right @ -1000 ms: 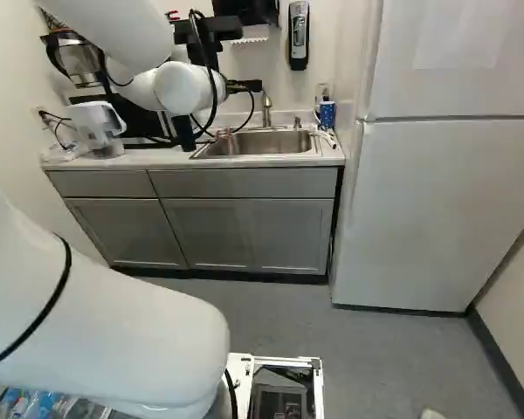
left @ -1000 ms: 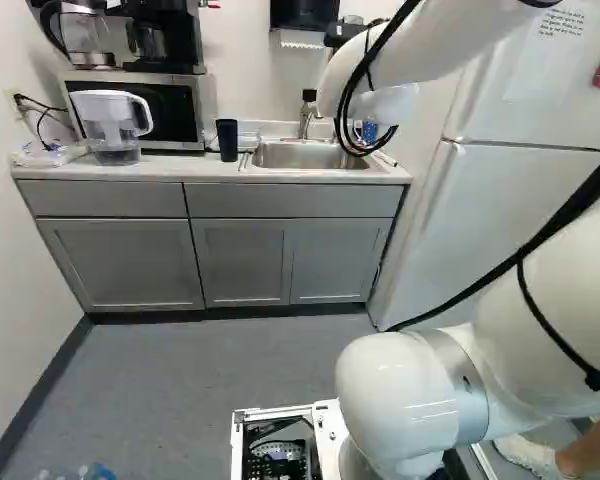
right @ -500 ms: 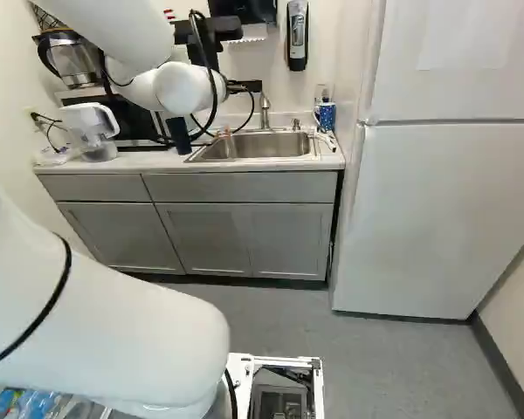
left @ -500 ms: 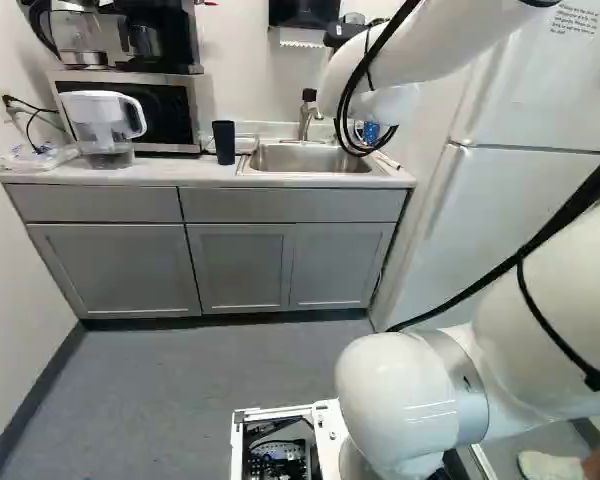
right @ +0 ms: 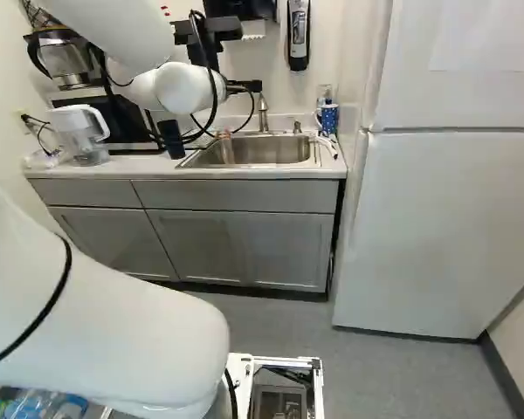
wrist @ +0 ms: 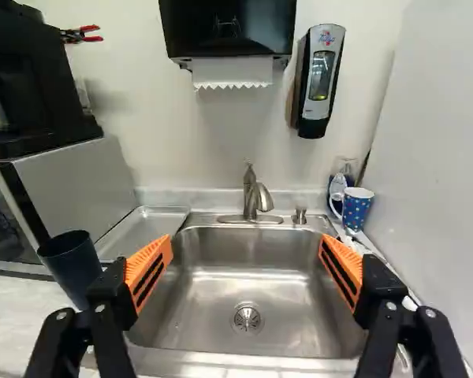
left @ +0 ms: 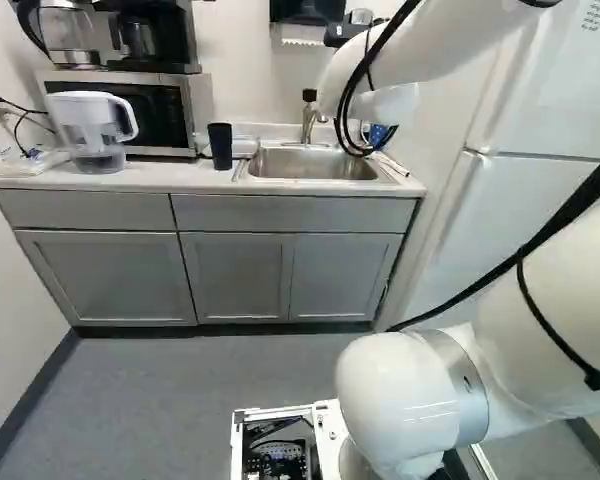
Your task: Rinse the cup and place it in the tray
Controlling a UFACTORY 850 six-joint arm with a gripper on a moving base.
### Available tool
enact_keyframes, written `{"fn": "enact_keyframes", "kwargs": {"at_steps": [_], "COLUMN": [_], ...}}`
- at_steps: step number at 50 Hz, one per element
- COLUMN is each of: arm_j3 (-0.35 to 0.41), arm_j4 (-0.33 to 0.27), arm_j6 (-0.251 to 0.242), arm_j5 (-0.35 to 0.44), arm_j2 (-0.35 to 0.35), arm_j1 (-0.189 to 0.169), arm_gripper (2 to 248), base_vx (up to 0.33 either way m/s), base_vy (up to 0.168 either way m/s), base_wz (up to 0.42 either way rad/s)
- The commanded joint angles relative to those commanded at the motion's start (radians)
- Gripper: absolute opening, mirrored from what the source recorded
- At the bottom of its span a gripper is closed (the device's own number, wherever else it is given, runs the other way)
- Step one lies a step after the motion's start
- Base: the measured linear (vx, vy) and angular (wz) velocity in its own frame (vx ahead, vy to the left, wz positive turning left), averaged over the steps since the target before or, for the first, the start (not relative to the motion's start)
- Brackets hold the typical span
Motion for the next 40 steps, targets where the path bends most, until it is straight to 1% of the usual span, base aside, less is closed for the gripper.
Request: {"fn": "enact_keyframes", "kwargs": {"at_steps": [30,40], "arm_j3": [0.000,0.000], "arm_j4": [0.000,0.000], "arm_j6": [0.000,0.000], "arm_j5": [0.000,0.000], "arm_j2": [0.000,0.000], "arm_j1": [0.000,0.000], "arm_gripper": [247,247], "base_vx": [0.143,0.147], "base_vy": [-0.033,-0.053], "base_wz": [0.142,0.037]}}
